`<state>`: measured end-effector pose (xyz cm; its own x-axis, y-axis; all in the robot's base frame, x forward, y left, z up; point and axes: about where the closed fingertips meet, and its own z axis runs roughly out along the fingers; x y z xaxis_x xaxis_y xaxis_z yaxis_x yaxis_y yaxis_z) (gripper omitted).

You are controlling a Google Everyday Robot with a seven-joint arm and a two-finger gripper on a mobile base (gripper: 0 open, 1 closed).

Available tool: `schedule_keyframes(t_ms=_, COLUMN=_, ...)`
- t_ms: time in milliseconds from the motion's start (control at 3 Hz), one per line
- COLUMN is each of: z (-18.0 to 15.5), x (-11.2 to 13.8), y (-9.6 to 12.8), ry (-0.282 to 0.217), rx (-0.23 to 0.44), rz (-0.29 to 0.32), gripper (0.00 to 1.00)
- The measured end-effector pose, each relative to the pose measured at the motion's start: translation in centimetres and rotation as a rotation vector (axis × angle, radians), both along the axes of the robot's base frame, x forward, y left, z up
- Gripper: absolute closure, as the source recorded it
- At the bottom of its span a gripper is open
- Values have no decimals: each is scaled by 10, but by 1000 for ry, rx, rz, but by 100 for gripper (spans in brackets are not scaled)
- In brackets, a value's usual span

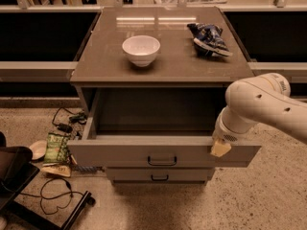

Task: Open top drawer

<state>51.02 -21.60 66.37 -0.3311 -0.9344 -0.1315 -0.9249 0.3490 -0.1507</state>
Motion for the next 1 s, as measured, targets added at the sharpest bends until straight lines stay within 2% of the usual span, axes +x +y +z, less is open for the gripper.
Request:
schedule_keyframes(t_ms=667, z=32, x=-46, y=-17, ry=-28, rx=-35, rz=-94, gripper=100)
schedule_keyframes(t_ms=1000, z=33, x=-46, y=-17, ry=-28, rx=-35, rz=-94, gripper=100)
